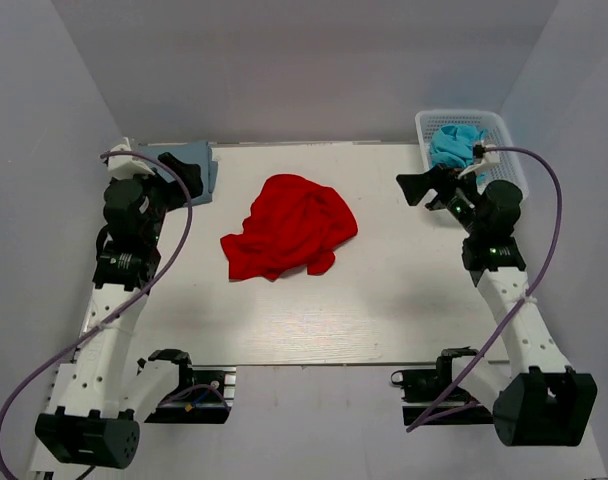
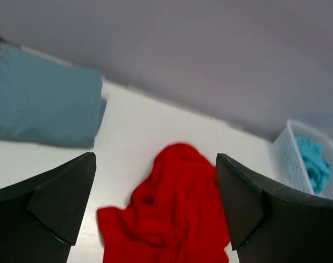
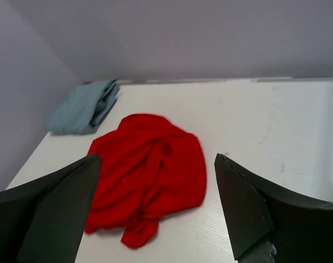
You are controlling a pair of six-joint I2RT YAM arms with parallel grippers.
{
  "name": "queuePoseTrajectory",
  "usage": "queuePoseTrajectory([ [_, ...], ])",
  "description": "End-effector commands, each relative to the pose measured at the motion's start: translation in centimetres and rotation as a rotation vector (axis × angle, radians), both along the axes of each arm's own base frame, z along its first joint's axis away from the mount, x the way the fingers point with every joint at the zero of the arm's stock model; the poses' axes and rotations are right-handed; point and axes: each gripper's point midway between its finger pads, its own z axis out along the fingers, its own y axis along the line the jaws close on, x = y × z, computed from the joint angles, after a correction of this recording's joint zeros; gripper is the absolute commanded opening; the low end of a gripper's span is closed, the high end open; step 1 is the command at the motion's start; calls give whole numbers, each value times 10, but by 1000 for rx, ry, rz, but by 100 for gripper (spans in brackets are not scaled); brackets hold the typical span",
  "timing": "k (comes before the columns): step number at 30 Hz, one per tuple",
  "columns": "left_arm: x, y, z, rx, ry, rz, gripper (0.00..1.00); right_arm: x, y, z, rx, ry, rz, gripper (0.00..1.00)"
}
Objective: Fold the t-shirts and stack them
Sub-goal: Flatten out the tshirt
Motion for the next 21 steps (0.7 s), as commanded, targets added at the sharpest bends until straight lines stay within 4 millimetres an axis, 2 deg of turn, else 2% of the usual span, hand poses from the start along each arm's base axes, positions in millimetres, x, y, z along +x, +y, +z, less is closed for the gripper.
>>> queuePoseTrajectory([
  [1, -4, -19, -34, -9, 156, -106, 100, -18, 43, 14, -28, -27, 308, 90],
  [2, -3, -20, -48, -36, 212, -101, 100, -21, 50, 17, -53, -45, 367, 90],
  [3, 0, -22, -63, -66, 261, -95, 100, -14, 56, 20, -58, -40, 398, 90],
  [4, 2, -24, -74, -77, 290, -102, 100, -1, 56, 1, -56, 47, 387, 90],
  [5, 1, -30, -88, -81, 336, -130, 100, 9, 64, -7, -99, 95, 401, 90],
  [7, 6, -31, -107, -94, 403, -123, 100, 22, 68, 8, -174, 99, 390, 90],
  [8, 4, -29, -121, -99, 452, -109, 100, 38, 74, -29, -196, 227, 375, 90],
  [10, 3, -29, -144, -140, 529, -78, 100, 47, 100, -8, -240, 173, 412, 90],
  [11, 2, -30, -165, -148, 589, -78, 100, 64, 104, -42, -264, 268, 389, 90],
  [12, 0, -31, -178, -156, 623, -71, 100, 68, 115, -49, -314, 263, 412, 90],
  [13, -2, -34, -189, -162, 656, -90, 100, 80, 128, -18, -338, 185, 398, 90],
  [14, -4, -35, -203, -172, 688, -82, 100, 93, 135, -45, -369, 247, 404, 90],
  [15, -3, -36, -214, -174, 726, -86, 100, 116, 137, -58, -415, 274, 355, 90],
  [16, -5, -36, -225, -173, 757, -83, 100, 128, 156, -65, -433, 282, 369, 90],
  [17, -4, -36, -231, -172, 774, -81, 100, 138, 160, -74, -445, 304, 351, 90],
  [18, -6, -36, -241, -179, 803, -73, 100, 156, 177, -104, -464, 363, 365, 90],
  [19, -6, -35, -252, -174, 837, -60, 98, 157, 185, -111, -475, 392, 376, 90],
  [20, -10, -32, -264, -166, 873, -44, 98, 177, 194, -68, -466, 290, 326, 90],
  [21, -10, -32, -269, -175, 892, -37, 97, 191, 208, -109, -487, 330, 326, 90],
])
